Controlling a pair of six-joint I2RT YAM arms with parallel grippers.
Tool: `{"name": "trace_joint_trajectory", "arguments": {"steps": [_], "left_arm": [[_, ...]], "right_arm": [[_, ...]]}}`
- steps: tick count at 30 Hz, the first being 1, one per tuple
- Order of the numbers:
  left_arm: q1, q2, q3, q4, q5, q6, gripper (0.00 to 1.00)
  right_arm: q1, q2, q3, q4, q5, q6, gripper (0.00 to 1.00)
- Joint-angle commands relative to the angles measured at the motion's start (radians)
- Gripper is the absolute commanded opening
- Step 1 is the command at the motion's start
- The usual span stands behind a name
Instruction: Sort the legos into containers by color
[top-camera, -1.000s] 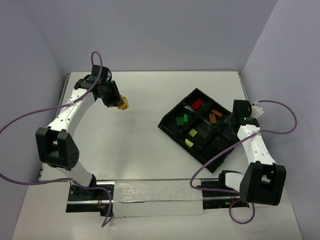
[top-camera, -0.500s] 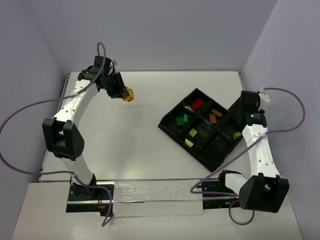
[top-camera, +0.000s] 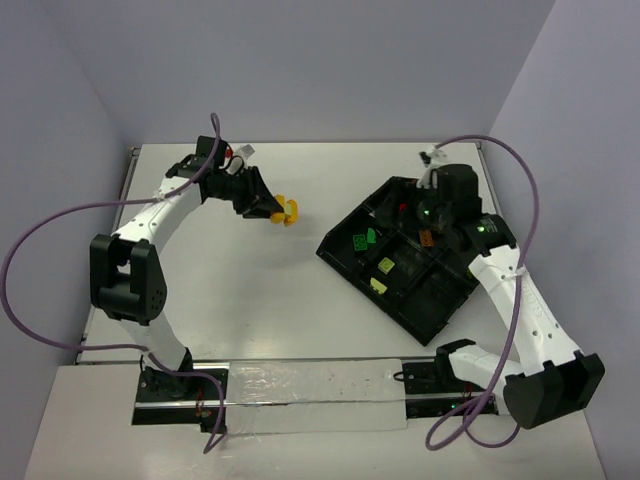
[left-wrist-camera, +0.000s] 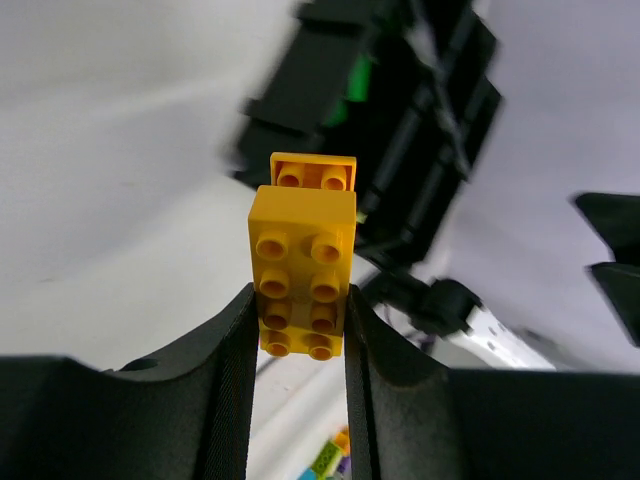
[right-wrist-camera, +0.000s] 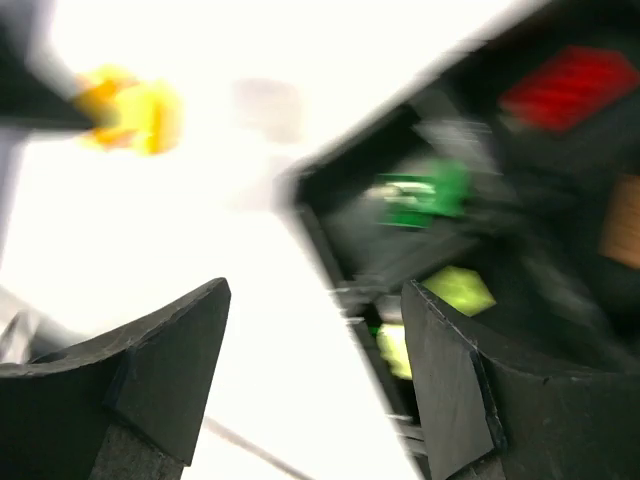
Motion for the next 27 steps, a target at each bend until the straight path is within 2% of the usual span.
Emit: {"name": "trace_joint_trajectory", "arguments": {"steps": [1, 4, 6, 8, 11, 15, 27], "left_arm": [[-0.024, -0.117, -0.066, 0.253, 0.286, -0.074, 0.00], [-0.032, -0.155, -0.117, 0.339, 0.329, -0.097, 0.00], [-0.037, -0.191, -0.177, 0.496, 0.377, -0.176, 0.00], [-0.041, -0.210, -0.216, 0.616, 0.424, -0.246, 0.00], [-0.053, -0.227, -0.235, 0.709, 0.455, -0.294, 0.00], [-0.069, -0.241, -0.227, 0.744, 0.473, -0.307, 0.00], [-0.069, -0.266, -0.230, 0.722, 0.508, -0.284, 0.00]], "right_arm": [[0.111, 0.063, 0.062, 0.095, -0.166, -0.002, 0.76], [0.125, 0.101, 0.068, 0.170, -0.259, 0.058, 0.75], [0.128, 0.125, 0.053, 0.254, -0.378, 0.104, 0.75], [0.129, 0.136, 0.050, 0.320, -0.427, 0.137, 0.75], [0.136, 0.152, 0.045, 0.396, -0.469, 0.190, 0.75], [0.150, 0.176, 0.010, 0.503, -0.542, 0.271, 0.76], [0.182, 0.201, -0.052, 0.672, -0.566, 0.395, 0.82]]}}
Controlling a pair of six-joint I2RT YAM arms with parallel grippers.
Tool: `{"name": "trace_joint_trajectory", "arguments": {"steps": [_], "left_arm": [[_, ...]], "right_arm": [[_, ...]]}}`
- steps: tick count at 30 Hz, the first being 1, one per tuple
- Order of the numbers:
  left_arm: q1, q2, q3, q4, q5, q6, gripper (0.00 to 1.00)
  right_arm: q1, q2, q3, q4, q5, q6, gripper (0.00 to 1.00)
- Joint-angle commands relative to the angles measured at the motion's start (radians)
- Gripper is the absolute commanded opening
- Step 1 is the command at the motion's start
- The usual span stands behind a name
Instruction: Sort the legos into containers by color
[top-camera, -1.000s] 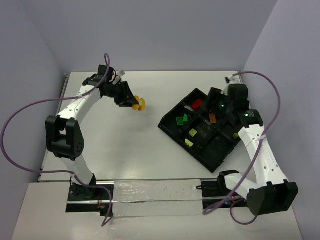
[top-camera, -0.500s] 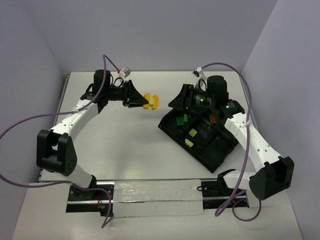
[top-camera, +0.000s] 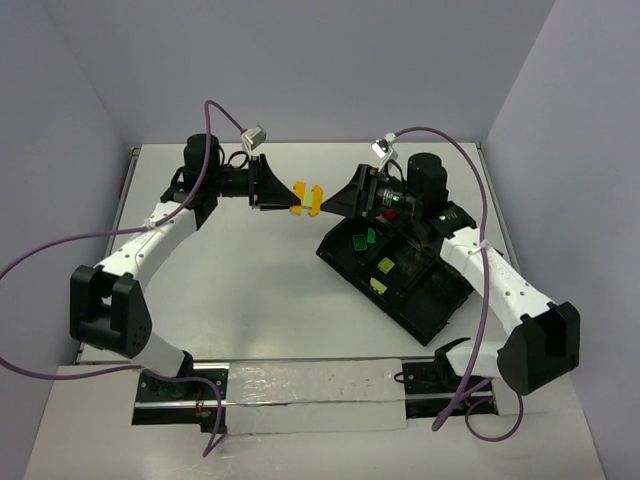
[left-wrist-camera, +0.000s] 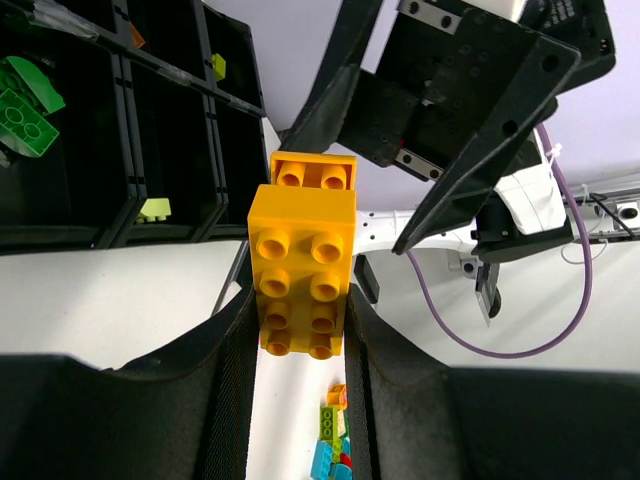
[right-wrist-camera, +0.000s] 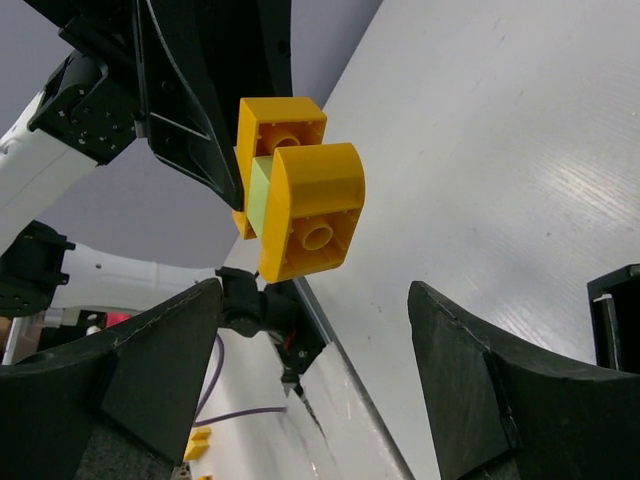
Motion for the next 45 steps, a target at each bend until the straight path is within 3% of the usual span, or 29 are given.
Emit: {"name": "trace_joint_trajectory", "arguments": {"steps": [1, 7, 16, 20, 22, 26, 40, 45], "left_arm": [[-0.002, -0.044, 0.007, 0.047, 0.042, 0.005, 0.00], [-0.002, -0.044, 0.008, 0.043, 0.056, 0.013, 0.00], [-0.002, -0.073, -0.024, 0.049, 0.051, 0.010, 0.00], [-0.002, -0.077, -0.027, 0.046, 0.048, 0.011, 0.00], [-0.002, -0.080, -0.026, 0.042, 0.050, 0.016, 0.00], [-0.002, -0.083, -0.030, 0.052, 0.060, 0.011, 0.00], [-0.001, -0.096, -0.020, 0.017, 0.086, 0.039, 0.00], [0.009, -0.106, -0.022, 0.005, 0.074, 0.049, 0.00]], "right_arm": [[0.018, 0.022, -0.005, 0.109, -0.033, 0.049, 0.83], [0.031, 0.056, -0.002, 0.152, -0.050, 0.077, 0.82], [0.033, 0.100, -0.068, 0.385, -0.147, 0.223, 0.57], [0.032, 0.099, -0.099, 0.470, -0.161, 0.272, 0.41], [0.032, 0.089, -0.124, 0.516, -0.156, 0.298, 0.23], [0.032, 0.073, -0.173, 0.629, -0.157, 0.358, 0.01], [0.013, -0.004, -0.321, 0.670, -0.135, 0.380, 0.00], [0.002, -0.072, -0.316, 0.481, -0.093, 0.282, 0.00]]}}
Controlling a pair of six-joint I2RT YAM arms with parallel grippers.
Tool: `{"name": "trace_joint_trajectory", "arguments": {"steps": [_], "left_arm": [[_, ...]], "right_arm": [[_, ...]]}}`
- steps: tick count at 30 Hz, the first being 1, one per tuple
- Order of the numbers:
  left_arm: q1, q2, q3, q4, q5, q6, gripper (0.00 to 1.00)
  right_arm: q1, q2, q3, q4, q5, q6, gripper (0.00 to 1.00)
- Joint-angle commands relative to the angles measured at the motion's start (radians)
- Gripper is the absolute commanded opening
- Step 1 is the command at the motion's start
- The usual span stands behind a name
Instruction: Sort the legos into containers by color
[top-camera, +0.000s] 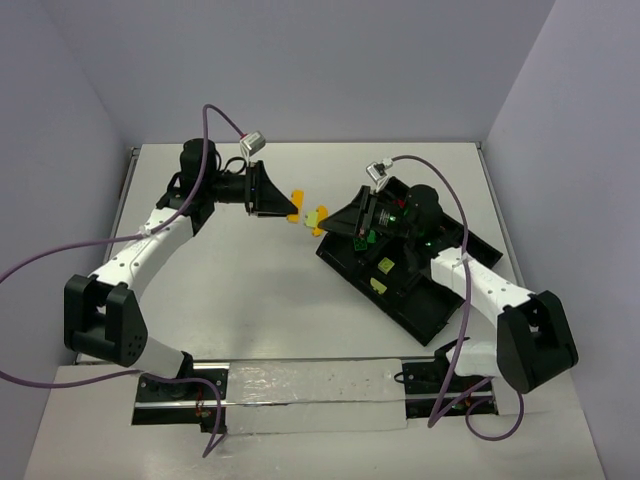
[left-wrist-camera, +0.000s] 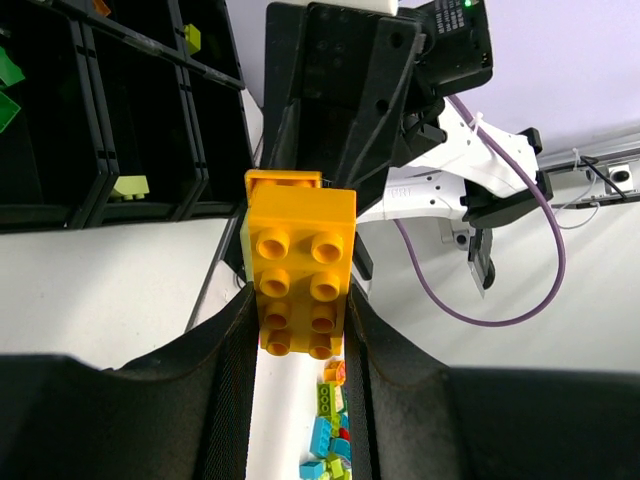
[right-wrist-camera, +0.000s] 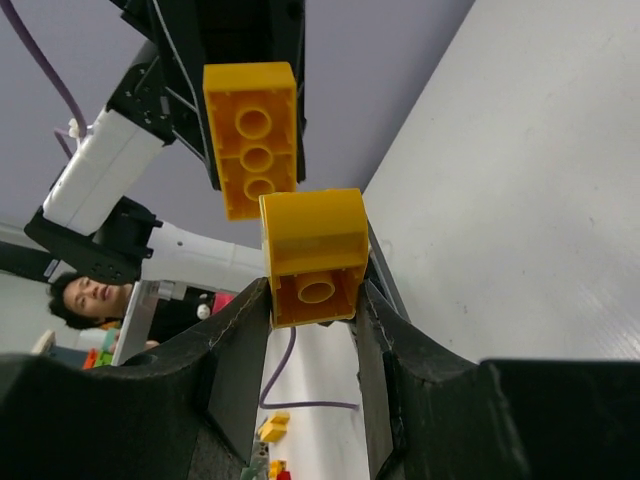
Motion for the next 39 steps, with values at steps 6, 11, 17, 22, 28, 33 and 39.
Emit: {"name": "trace_joint_trajectory", "arguments": {"steps": [6, 11, 17, 22, 28, 33, 39], "left_arm": [[0.012, -0.040, 0.041, -0.076, -0.015, 0.083, 0.00], [0.001, -0.014, 0.054, -0.267, -0.087, 0.226, 0.00], [-0.157, 0.104, 0.240, -0.585, -0.344, 0.419, 0.00], [-0.334, 0.220, 0.397, -0.639, -0.435, 0.445, 0.00], [-0.535, 0.438, 0.650, -0.731, -0.528, 0.525, 0.00], [-0.645, 0.607, 0.841, -0.744, -0.517, 0.539, 0.00], [-0.725, 0.753, 0.975, -0.693, -0.473, 0.511, 0.00]], "right_arm": [[-0.052, -0.207, 0.081, -0.530, 0.173, -0.322, 0.00], [-0.141, -0.329, 0.174, -0.949, 0.424, -0.510, 0.00], [-0.259, -0.425, 0.306, -1.233, 0.801, -0.569, 0.00], [-0.315, -0.471, 0.417, -1.363, 1.102, -0.498, 0.00], [-0.323, -0.499, 0.510, -1.400, 1.287, -0.449, 0.00], [-0.326, -0.520, 0.563, -1.403, 1.344, -0.435, 0.00], [-0.326, -0.542, 0.575, -1.402, 1.381, -0.443, 0.00]]}}
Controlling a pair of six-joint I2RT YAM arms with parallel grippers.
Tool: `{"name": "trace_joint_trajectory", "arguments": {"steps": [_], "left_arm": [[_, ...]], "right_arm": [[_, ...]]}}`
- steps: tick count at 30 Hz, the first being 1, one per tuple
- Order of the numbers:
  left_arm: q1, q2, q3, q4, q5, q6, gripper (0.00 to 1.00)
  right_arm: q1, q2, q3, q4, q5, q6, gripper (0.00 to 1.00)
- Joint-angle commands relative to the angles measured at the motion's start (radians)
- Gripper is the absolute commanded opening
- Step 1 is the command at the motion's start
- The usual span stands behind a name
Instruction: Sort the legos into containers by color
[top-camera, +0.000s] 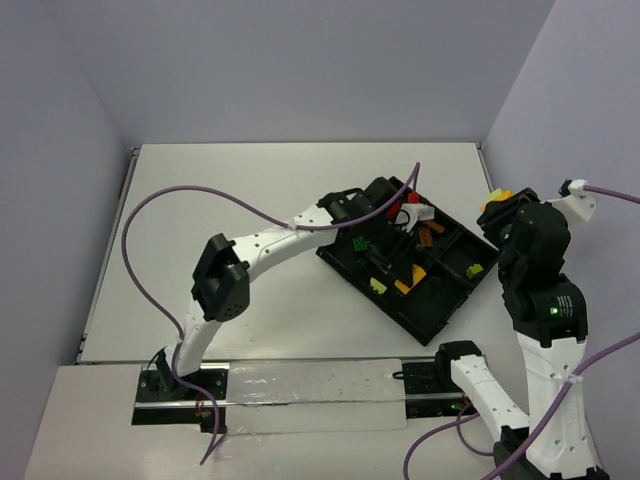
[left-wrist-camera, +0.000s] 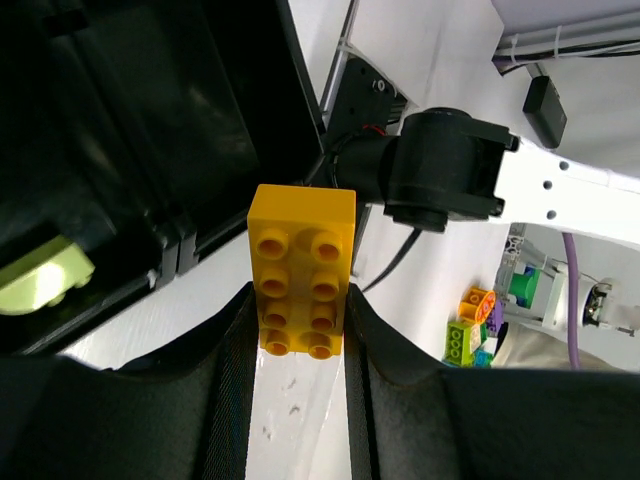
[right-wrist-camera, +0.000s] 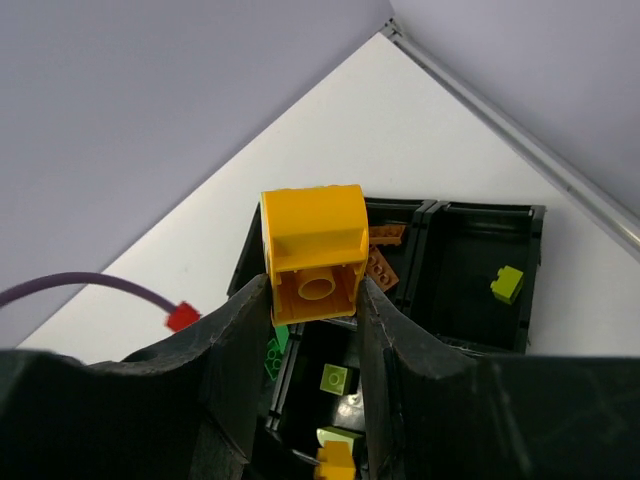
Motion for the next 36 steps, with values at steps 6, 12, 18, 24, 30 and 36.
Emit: {"name": "trace_joint_trajectory", "arguments": {"steps": [6, 12, 18, 24, 30, 36], "left_arm": [[-0.090, 0.202, 0.271, -0.009, -0.010, 0.014, 0.00], [-0.090, 0.247, 0.301, 0.030, -0.093, -0.018, 0.13], [-0.088, 0.248, 0.312, 0.038, -0.123, -0.025, 0.83], [-0.063, 0.178, 0.376, -0.042, -0.163, -0.034, 0.93], [0.140, -0.193, 0.034, 0.050, -0.129, -0.089, 0.88], [0.441, -0.469, -0.238, 0.155, -0.022, -0.154, 0.84]], "right_arm": [[-0.004, -0.013, 0.041, -0.008, 0.064, 0.003, 0.00], [-0.004, -0.027, 0.047, -0.013, 0.066, -0.007, 0.00], [-0.005, -0.025, 0.069, -0.020, 0.095, -0.030, 0.00], [-0.006, -0.020, 0.042, -0.013, 0.082, -0.026, 0.00], [-0.006, -0.012, 0.033, 0.022, -0.058, -0.075, 0.00], [-0.009, 0.041, -0.018, 0.121, -0.477, -0.172, 0.00]]}}
